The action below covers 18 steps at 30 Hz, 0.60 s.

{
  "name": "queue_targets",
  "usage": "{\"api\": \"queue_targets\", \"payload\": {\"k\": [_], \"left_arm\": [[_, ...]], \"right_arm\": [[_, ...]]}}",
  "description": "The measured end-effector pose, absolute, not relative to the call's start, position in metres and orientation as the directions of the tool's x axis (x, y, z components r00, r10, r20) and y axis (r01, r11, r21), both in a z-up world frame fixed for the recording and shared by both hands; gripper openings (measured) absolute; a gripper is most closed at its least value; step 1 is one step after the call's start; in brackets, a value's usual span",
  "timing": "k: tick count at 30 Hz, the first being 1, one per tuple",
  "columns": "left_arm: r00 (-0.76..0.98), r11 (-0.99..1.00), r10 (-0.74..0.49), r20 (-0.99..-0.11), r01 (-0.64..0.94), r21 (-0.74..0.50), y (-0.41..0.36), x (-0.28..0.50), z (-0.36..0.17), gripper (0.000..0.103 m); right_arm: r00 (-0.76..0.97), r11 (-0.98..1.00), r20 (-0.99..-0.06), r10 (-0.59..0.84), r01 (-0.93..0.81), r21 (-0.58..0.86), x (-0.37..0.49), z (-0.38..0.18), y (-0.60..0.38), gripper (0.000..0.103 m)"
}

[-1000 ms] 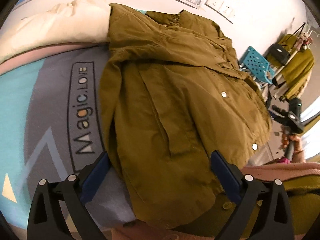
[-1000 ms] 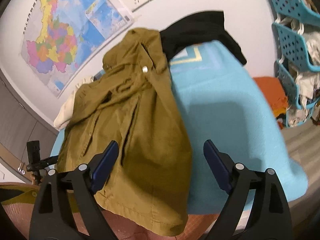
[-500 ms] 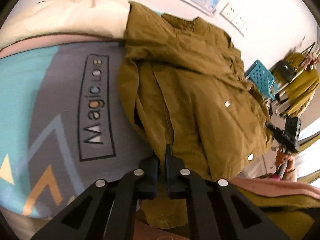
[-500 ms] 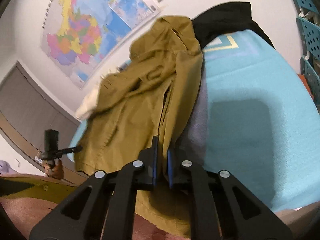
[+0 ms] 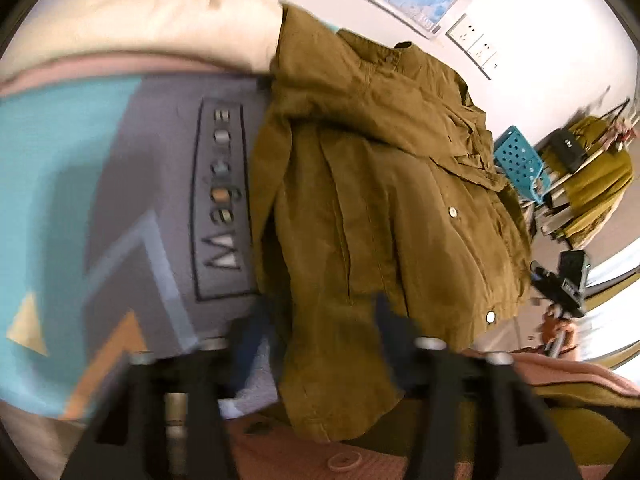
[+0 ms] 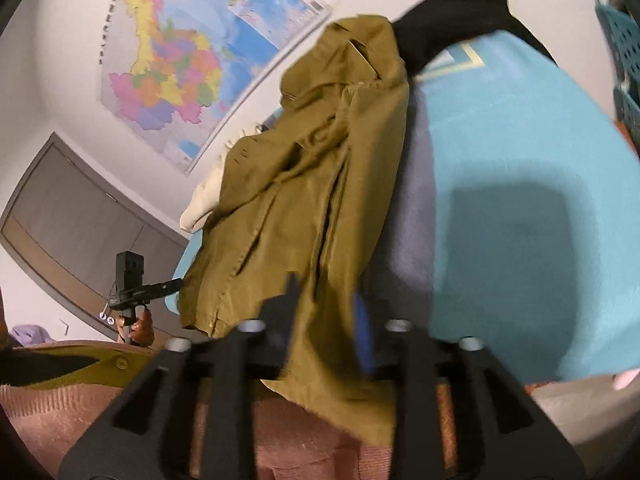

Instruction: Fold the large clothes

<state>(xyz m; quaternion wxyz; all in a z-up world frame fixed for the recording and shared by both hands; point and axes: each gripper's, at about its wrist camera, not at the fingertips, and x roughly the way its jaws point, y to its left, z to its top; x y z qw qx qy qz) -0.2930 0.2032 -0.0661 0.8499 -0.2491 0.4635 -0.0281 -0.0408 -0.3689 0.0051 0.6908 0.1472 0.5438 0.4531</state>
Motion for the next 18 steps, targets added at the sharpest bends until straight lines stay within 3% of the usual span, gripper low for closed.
{"api": "queue_targets", "payload": {"k": [3,5,8,9,10,11,14,15,18], "left_arm": [[0.569,0.89,-0.286,-0.771,-0.141,-0.435,0.195,-0.293,-0.066,0.07],[0.563,0.885,-0.332,-0.757,-0.091,-0.456,0.186,-0.291,-0.067,0.089],[0.557,0.91,-0.322,-0.766,-0.041,-0.412,0.168,-0.288,-0.068,0.096],[0.559,0.912,-0.326,-0.763,-0.027,-0.41,0.163,-0.287,-0.068,0.096],[0.568,0.912,-0.326,-0.756,-0.021,-0.409,0.16,-0.288,-0.068,0.089],[0.573,0.917,-0.316,-0.756,-0.019,-0.398,0.158,-0.288,-0.068,0.064],[0.566,0.921,-0.266,-0.78,-0.088,-0.378,0.161,-0.285,-0.07,0.017],[0.573,0.91,-0.27,-0.774,-0.11,-0.399,0.166,-0.286,-0.068,0.01],[0.632,0.895,-0.278,-0.724,-0.104,-0.434,0.175,-0.297,-0.048,0.009]], "right_arm": [[-0.017,0.541,-0.624,0.781,-0.481,0.69,-0.046,0.004,-0.369,0.06],[-0.018,0.534,-0.621,0.784,-0.491,0.689,-0.049,0.002,-0.365,0.063],[-0.019,0.523,-0.611,0.791,-0.496,0.693,-0.049,0.0,-0.363,0.063],[-0.017,0.527,-0.612,0.79,-0.491,0.694,-0.049,-0.002,-0.361,0.053],[-0.025,0.531,-0.618,0.786,-0.485,0.695,-0.049,-0.005,-0.358,0.028],[-0.037,0.528,-0.615,0.788,-0.474,0.705,-0.048,-0.009,-0.356,0.014],[-0.036,0.493,-0.576,0.817,-0.475,0.729,-0.052,-0.003,-0.353,0.012],[-0.026,0.464,-0.541,0.841,-0.48,0.744,-0.054,0.006,-0.354,0.011],[0.011,0.404,-0.466,0.885,-0.517,0.755,-0.062,0.036,-0.356,0.01]]}}
